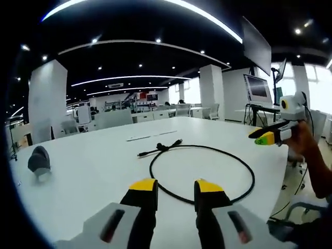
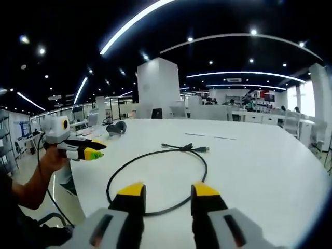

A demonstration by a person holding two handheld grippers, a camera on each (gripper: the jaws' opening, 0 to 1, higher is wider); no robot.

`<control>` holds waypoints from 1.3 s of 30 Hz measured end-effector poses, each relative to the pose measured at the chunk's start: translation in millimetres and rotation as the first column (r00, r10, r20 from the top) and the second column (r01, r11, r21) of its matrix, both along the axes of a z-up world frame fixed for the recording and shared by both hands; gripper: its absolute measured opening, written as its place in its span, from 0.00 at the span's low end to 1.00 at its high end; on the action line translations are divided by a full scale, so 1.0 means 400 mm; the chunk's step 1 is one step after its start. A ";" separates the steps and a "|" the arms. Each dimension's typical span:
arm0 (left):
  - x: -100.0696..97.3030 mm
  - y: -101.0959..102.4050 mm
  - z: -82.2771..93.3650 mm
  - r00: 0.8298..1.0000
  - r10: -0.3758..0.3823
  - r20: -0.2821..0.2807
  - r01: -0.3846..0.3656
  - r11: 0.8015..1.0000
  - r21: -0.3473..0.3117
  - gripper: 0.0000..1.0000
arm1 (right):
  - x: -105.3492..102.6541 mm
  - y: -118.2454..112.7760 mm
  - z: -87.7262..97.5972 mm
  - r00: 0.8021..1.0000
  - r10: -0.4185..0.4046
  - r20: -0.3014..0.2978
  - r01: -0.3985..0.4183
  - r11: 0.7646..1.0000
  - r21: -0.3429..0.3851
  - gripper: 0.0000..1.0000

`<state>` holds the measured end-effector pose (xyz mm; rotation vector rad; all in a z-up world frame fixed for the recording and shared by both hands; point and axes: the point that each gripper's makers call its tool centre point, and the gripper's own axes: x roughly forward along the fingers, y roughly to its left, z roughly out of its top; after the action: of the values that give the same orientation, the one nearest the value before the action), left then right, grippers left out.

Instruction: Find the charging cable on the desk, coil it up and secure with Velcro.

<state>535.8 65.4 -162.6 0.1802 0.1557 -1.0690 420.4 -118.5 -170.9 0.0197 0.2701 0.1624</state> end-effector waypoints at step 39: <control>-0.134 0.029 0.021 1.000 -0.024 0.003 0.024 0.998 -0.057 0.29 | -0.110 0.019 -0.001 0.997 -0.067 0.039 0.070 0.994 -0.080 0.38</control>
<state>482.3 77.0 -154.2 0.1322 0.1211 -1.0957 376.4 -110.8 -171.1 -0.0549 0.2395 0.0837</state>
